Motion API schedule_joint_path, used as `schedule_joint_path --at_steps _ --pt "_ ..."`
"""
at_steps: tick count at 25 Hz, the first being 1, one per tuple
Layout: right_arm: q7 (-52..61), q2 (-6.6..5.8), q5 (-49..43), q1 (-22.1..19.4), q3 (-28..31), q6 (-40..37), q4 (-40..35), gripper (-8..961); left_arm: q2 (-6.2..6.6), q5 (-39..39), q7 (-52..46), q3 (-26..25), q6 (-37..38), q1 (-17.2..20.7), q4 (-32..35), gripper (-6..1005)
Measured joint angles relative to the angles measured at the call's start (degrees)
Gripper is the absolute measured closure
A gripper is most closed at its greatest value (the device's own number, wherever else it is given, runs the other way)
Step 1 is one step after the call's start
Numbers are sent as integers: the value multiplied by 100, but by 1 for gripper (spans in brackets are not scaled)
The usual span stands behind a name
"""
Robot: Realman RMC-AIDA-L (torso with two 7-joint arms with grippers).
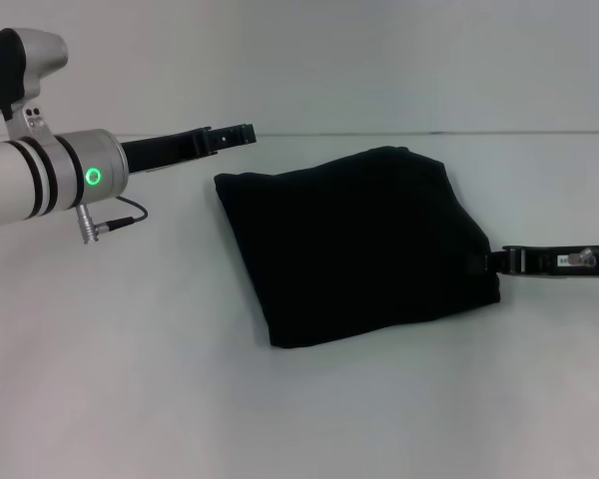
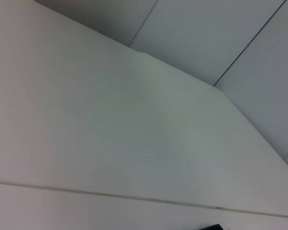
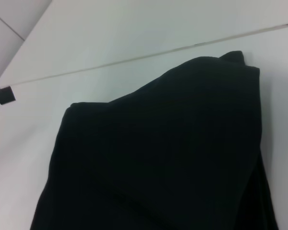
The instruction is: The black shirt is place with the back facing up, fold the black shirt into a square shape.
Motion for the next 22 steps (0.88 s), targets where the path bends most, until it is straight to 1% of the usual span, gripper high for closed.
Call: schedule_joint_path --at_steps 2,10,16,22 --pt "-23 -11 1 -51 70 -42 -5 848 0 0 -4 15 1 -5 -5 78" --pt "-29 -14 25 -231 169 -150 -137 879 -6 13 -8 26 2 -1 -5 77" --pt "-83 35 109 -314 191 -235 -148 879 -15 47 -12 35 8 12 -18 77" --pt "-162 68 154 -332 263 -418 -149 879 4 70 -17 15 -49 -7 -82 78"
